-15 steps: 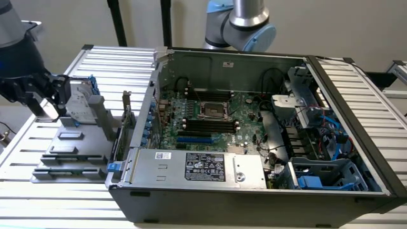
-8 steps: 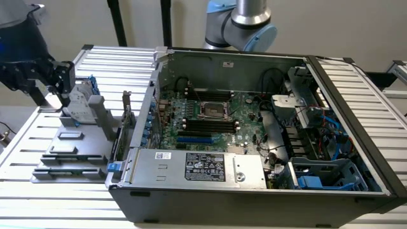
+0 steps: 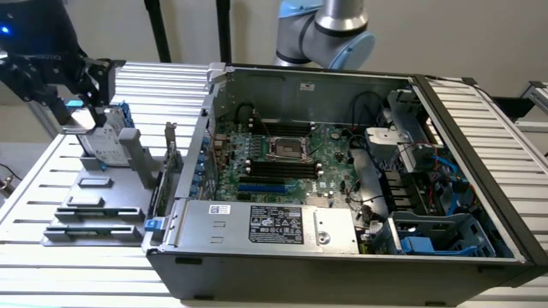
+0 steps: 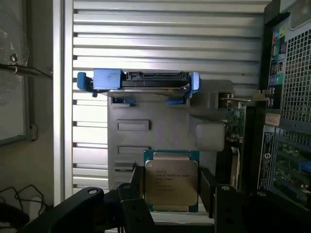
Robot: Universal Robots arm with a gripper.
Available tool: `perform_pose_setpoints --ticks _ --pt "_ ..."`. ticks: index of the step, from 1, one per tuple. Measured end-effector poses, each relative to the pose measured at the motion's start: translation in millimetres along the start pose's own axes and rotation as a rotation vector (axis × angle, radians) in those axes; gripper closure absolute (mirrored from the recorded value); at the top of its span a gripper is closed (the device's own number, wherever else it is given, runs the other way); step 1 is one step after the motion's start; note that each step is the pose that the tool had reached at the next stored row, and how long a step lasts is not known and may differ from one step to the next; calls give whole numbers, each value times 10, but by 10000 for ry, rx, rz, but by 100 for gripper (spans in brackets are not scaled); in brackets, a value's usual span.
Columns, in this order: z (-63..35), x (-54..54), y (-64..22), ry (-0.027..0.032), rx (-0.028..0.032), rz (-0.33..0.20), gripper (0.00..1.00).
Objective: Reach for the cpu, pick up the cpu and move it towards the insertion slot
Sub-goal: 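Pick up the cpu and move it towards the insertion slot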
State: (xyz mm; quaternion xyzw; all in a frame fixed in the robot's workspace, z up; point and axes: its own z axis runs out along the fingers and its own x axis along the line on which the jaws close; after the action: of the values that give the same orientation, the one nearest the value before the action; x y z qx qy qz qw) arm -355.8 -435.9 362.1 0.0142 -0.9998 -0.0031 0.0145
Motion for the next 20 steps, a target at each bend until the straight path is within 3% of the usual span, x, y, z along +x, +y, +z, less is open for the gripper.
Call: perform_pose_setpoints --ticks 5,20 --pt "-121 -224 -6 34 -4 -4 45" --pt "-238 -903 -24 34 -48 -5 45"
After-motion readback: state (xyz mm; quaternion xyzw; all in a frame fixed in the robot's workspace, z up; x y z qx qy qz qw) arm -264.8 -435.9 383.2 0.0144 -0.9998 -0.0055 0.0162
